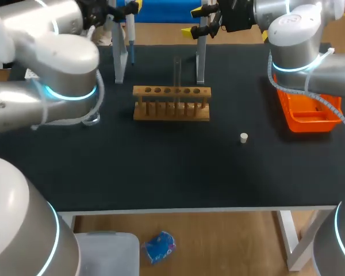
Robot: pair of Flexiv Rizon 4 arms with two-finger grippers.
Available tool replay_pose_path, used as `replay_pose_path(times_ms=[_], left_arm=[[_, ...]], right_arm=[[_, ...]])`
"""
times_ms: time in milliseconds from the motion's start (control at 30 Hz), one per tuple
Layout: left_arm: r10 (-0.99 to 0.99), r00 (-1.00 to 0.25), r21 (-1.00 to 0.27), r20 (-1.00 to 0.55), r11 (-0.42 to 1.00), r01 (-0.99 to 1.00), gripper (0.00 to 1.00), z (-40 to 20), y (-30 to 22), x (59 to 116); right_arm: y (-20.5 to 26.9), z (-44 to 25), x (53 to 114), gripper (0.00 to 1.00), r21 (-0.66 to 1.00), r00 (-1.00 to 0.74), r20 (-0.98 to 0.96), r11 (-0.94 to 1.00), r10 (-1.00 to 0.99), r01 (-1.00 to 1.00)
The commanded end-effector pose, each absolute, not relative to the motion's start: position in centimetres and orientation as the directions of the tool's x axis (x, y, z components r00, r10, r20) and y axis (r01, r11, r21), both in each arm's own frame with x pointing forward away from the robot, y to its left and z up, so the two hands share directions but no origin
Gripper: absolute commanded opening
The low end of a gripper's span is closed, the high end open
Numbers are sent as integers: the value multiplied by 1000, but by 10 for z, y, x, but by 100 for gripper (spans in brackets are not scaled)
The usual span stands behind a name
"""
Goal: Invert the test tube, pick up the pipette, mount the tip to pipette, aspirate from beaker and dispense into the tube, eject the tip, return the pipette, and cap with the stopper.
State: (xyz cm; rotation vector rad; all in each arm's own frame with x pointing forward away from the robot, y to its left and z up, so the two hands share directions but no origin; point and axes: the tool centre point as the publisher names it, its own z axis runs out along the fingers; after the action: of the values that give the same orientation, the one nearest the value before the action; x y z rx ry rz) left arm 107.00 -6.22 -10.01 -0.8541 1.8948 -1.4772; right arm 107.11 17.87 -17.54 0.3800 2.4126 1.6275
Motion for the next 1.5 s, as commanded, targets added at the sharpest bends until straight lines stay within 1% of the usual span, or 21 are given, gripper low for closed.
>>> replay_pose_path(times_ms=[33, 200, 367, 567, 600, 700, 1100, 1267, 1500], left_arm=[[-287, -939, -916, -187, 397, 61, 100, -102, -34, 1030], [-246, -954, -918, -171, 391, 64, 100, -122, -35, 1009], [-240, -958, -924, -158, 379, 57, 100, -155, -45, 993], [-310, -943, -915, -120, 404, -17, 100, -197, -66, 994], [-340, -935, -923, -103, 382, -38, 100, -203, -67, 996], [-392, -916, -922, -81, 380, -82, 100, -217, -70, 1001], [-489, -866, -909, -104, 399, -117, 100, -217, -100, 1007], [-491, -866, -911, -99, 395, -120, 100, -218, -111, 1001], [-510, -855, -911, -94, 391, -133, 100, -219, -113, 1001]], right_arm=[[178, -175, 1071, 100, 927, -946, -25, 361, 322, 98], [178, -175, 1071, 100, 927, -946, -25, 361, 322, 98], [178, -175, 1071, 100, 927, -946, -25, 361, 322, 98], [178, -175, 1071, 100, 927, -946, -25, 361, 322, 98], [178, -175, 1071, 100, 927, -946, -25, 361, 322, 98], [178, -175, 1071, 100, 927, -946, -25, 361, 322, 98], [178, -175, 1071, 100, 927, -946, -25, 361, 322, 98], [178, -175, 1071, 100, 927, -946, -25, 361, 322, 98], [178, -175, 1071, 100, 927, -946, -25, 361, 322, 98]])
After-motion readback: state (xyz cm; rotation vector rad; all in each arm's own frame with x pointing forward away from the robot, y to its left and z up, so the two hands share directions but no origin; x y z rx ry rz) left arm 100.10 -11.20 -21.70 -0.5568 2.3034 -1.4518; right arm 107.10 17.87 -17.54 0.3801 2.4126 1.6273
